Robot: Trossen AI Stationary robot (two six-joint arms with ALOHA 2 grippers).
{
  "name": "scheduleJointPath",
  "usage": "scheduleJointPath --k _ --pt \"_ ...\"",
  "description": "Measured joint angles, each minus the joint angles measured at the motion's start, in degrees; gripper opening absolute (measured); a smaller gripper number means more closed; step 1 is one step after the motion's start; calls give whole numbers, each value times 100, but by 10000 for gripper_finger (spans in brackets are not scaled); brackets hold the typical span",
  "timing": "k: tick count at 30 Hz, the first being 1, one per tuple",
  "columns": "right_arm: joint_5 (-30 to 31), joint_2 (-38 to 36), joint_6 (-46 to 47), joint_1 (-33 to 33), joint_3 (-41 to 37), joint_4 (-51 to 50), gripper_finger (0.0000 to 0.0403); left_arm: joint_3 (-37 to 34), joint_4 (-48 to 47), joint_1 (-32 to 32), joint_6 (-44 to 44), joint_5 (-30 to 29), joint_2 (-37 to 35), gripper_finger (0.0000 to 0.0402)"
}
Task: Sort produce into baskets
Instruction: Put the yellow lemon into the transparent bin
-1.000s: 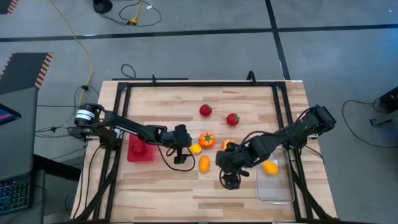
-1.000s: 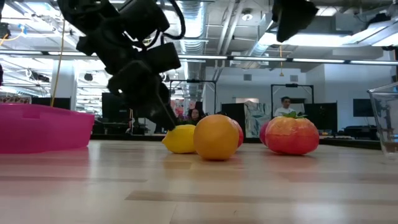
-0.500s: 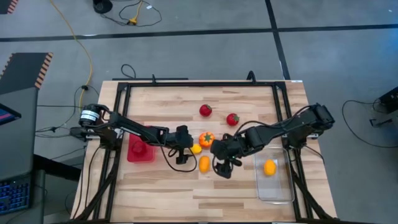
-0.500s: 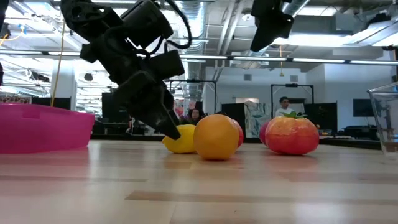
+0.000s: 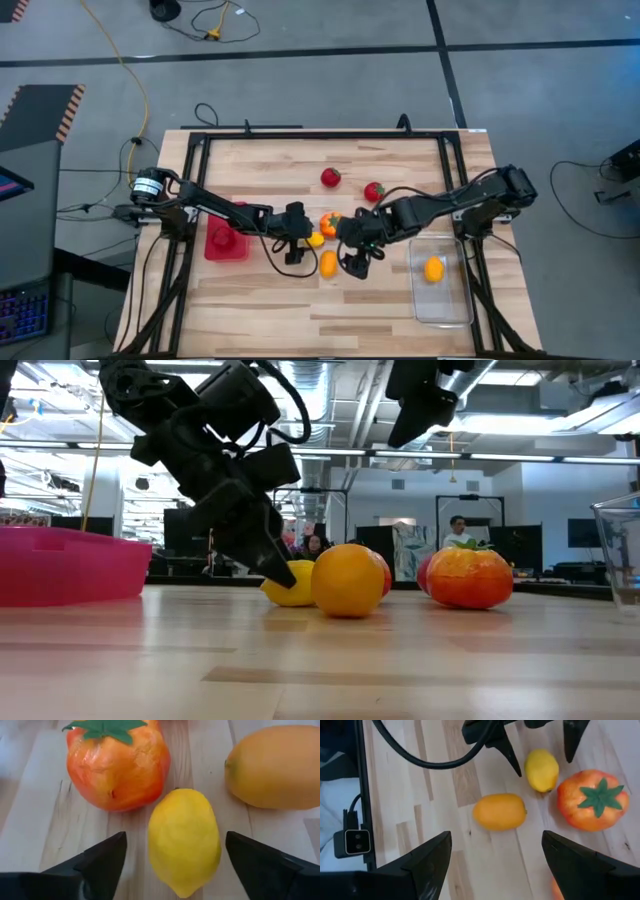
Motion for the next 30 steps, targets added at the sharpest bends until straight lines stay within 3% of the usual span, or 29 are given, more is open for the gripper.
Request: scheduleJointPath --k 14,22,30 --pt "127 0 0 -146 0 2 336 0 5 0 -2 0 0 185" --pt "169 2 -674 -109 0 19 336 0 -34 2 -155 360 -233 182" --pt "941 22 -2311 162 0 415 336 2 -228 150 -408 897 -1156 182"
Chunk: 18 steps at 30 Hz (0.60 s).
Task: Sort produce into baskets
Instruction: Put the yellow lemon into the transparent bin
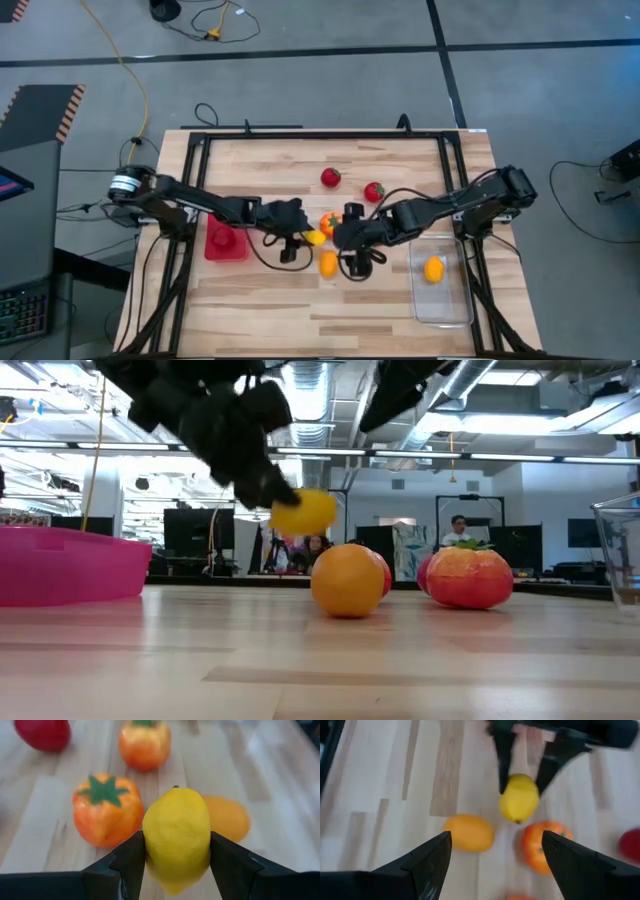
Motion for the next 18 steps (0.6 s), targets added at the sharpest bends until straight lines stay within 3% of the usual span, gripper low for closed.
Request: scheduleJointPath --k 7,12,18 --pt "946 0 -1883 345 0 694 336 0 -7 200 -565 616 -924 182" --pt "1657 0 -2775 469 0 1376 336 0 116 206 -679 676 -1362 183" --pt "1822 0 -3476 411 0 1829 336 2 271 196 -899 693 -1575 183"
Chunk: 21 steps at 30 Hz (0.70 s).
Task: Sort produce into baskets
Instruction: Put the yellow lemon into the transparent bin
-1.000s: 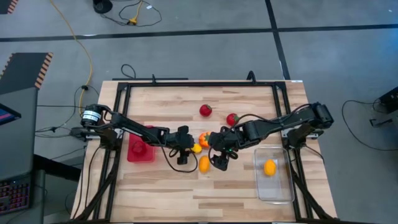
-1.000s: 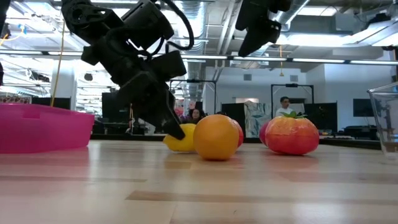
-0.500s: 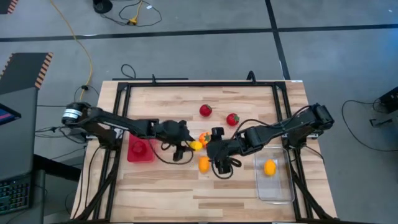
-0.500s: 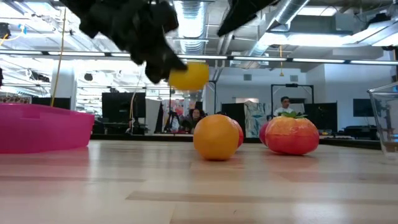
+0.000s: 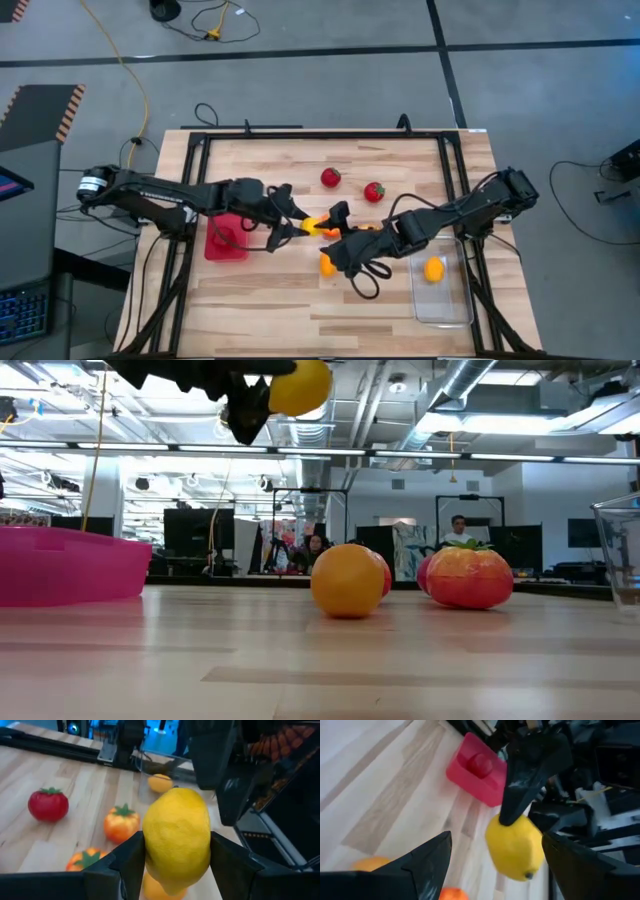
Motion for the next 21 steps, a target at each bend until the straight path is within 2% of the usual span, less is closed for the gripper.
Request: scheduleJointPath --k 5,11,21 --pt "42 0 -266 -87 0 204 336 0 241 -3 -116 237 -3 183" --pt "41 0 -342 -157 0 254 334 2 275 -5 -164 229 -1 183" --pt "35 0 -361 -161 0 253 298 2 548 -5 -387 383 -1 183"
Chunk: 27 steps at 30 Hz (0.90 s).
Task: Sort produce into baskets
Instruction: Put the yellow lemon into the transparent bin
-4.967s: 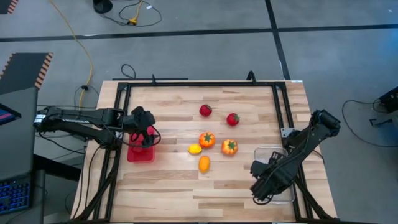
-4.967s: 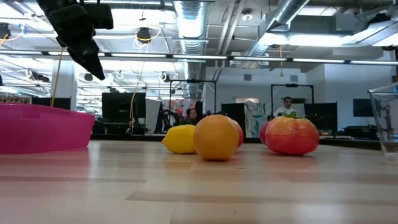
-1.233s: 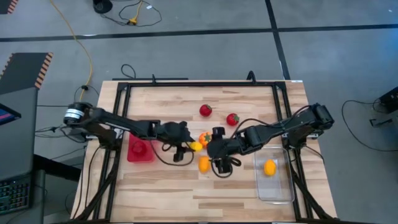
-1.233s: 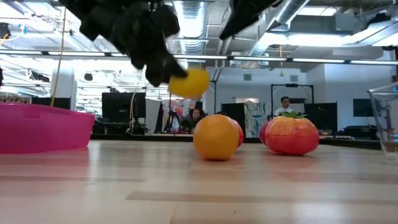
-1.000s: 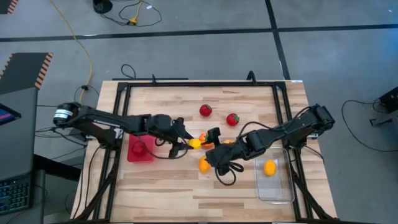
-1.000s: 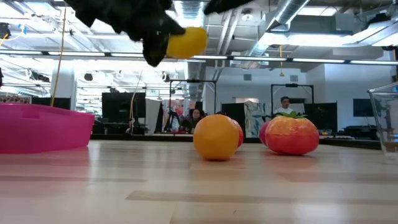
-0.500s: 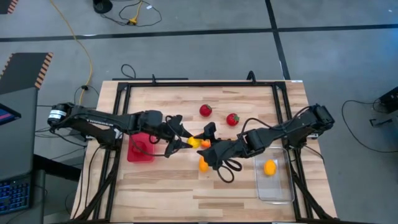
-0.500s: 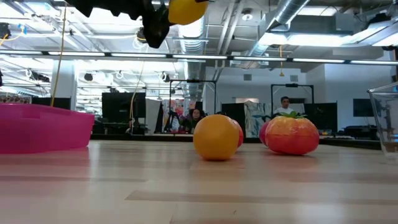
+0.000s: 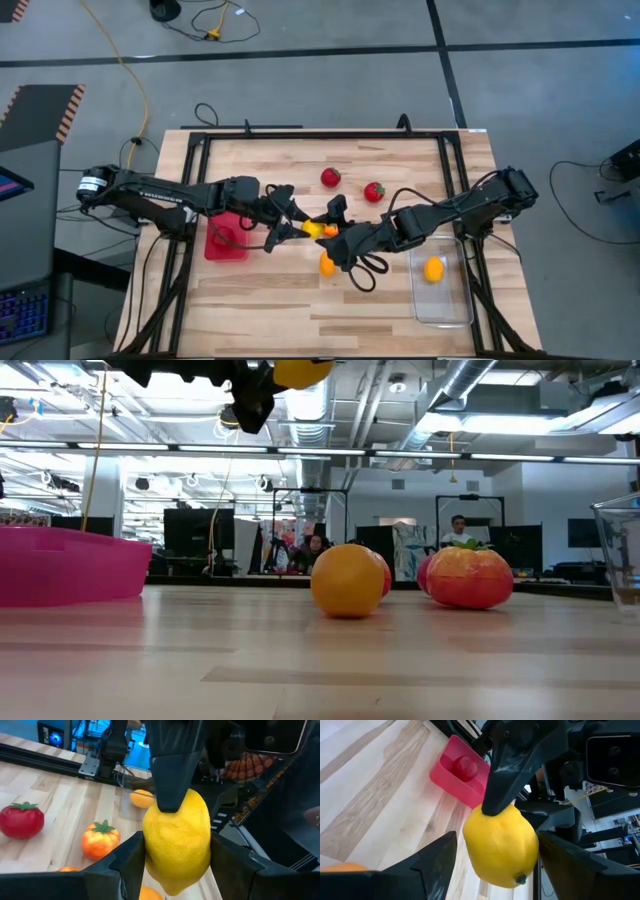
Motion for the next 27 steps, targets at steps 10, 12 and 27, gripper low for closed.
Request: scheduleJointPath --k 10,12,27 --pt "-13 0 22 0 0 -1 281 0 7 0 -57 -9 2 183" --pt "-13 0 22 0 0 1 280 -2 9 0 -85 -14 2 183" --pt "-210 0 24 0 0 -4 280 -2 -24 -11 267 -142 2 245"
